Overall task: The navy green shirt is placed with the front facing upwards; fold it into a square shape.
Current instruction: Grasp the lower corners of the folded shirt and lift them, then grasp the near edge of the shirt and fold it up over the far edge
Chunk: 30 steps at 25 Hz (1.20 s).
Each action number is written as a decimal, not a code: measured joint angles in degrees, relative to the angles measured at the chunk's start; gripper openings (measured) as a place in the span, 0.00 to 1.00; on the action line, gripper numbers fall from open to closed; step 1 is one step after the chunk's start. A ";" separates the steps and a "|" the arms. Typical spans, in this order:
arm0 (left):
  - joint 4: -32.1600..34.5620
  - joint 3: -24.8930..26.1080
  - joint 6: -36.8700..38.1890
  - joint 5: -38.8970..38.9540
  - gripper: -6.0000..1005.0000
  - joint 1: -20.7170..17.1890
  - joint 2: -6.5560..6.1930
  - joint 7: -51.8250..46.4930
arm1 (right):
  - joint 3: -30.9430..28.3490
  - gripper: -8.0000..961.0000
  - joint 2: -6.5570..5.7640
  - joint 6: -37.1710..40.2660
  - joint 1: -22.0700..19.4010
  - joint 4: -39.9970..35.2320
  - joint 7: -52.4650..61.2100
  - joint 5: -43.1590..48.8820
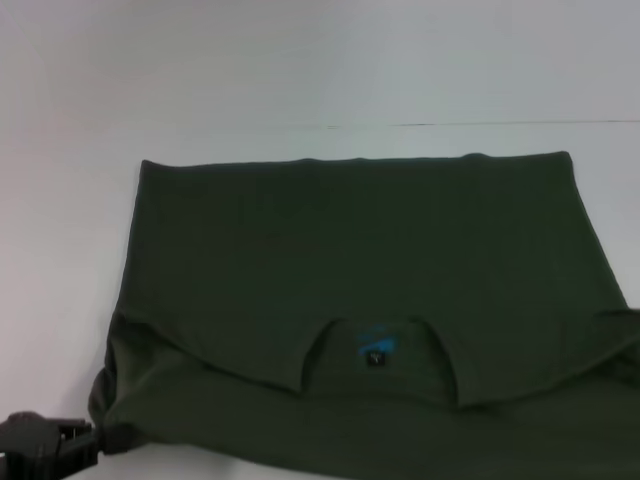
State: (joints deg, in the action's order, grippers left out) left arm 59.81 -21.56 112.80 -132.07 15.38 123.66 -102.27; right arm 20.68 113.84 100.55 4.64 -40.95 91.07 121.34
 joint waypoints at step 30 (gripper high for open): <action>-14.32 -3.91 -35.97 -1.18 0.03 24.95 -7.39 -8.22 | -9.82 0.07 -3.57 -21.32 24.08 5.07 6.54 2.54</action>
State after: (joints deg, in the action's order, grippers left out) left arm 45.49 -25.47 76.83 -133.25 40.32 116.27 -110.49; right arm 10.86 110.26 79.23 28.73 -35.87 97.61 123.88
